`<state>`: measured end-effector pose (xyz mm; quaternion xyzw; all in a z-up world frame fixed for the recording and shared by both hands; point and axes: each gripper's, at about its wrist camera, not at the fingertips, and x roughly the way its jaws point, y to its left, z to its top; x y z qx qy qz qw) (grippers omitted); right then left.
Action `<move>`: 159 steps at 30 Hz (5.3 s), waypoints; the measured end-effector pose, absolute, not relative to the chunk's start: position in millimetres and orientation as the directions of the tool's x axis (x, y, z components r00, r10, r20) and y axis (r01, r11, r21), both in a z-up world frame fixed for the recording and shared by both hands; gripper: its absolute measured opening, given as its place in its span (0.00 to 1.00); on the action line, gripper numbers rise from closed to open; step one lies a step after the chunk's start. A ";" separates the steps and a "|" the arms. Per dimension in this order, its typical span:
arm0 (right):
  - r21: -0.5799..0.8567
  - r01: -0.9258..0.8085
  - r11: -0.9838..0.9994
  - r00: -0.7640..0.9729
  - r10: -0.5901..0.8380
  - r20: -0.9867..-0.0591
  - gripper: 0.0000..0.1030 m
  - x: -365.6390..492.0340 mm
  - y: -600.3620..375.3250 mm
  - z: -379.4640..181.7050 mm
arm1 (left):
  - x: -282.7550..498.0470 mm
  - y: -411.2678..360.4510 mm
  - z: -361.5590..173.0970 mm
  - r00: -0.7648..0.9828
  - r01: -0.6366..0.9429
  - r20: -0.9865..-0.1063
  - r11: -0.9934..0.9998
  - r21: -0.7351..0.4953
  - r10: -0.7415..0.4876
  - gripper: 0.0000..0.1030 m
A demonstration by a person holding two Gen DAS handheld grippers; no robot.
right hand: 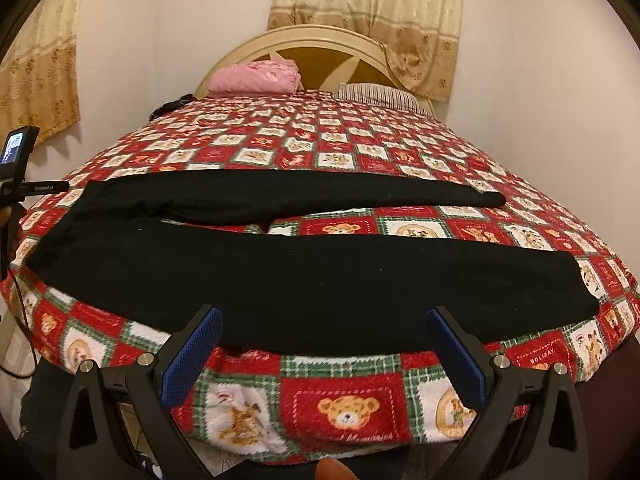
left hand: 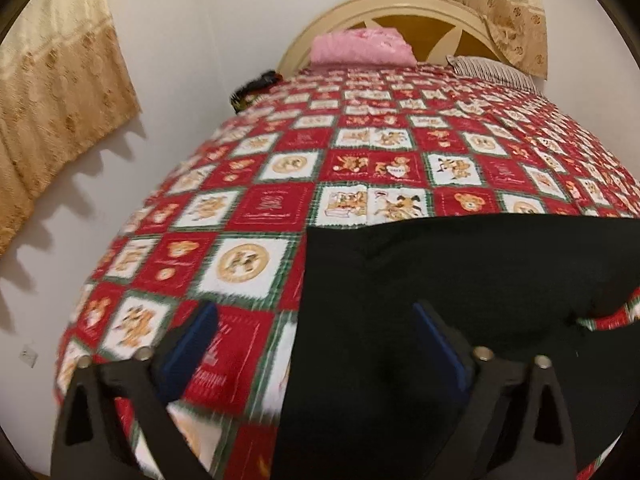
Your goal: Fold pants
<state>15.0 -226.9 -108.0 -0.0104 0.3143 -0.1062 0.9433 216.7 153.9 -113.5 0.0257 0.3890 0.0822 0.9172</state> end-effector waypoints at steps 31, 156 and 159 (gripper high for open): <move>0.064 0.402 0.913 0.703 -0.263 -0.660 0.77 132.9 -437.9 -76.7 | 321.8 203.1 -161.4 0.590 -0.013 -0.796 0.984 -0.178 -0.136 0.35; 0.387 0.356 0.851 0.843 -0.114 -0.526 0.59 -12.6 -554.4 -108.0 | 159.7 165.0 -145.3 0.628 0.465 -0.721 0.884 0.044 -0.295 0.14; 0.352 0.355 0.866 0.843 -0.133 -0.522 0.59 -8.6 -548.0 -105.9 | 163.0 168.5 -145.7 0.618 0.457 -0.721 0.889 0.007 -0.313 0.14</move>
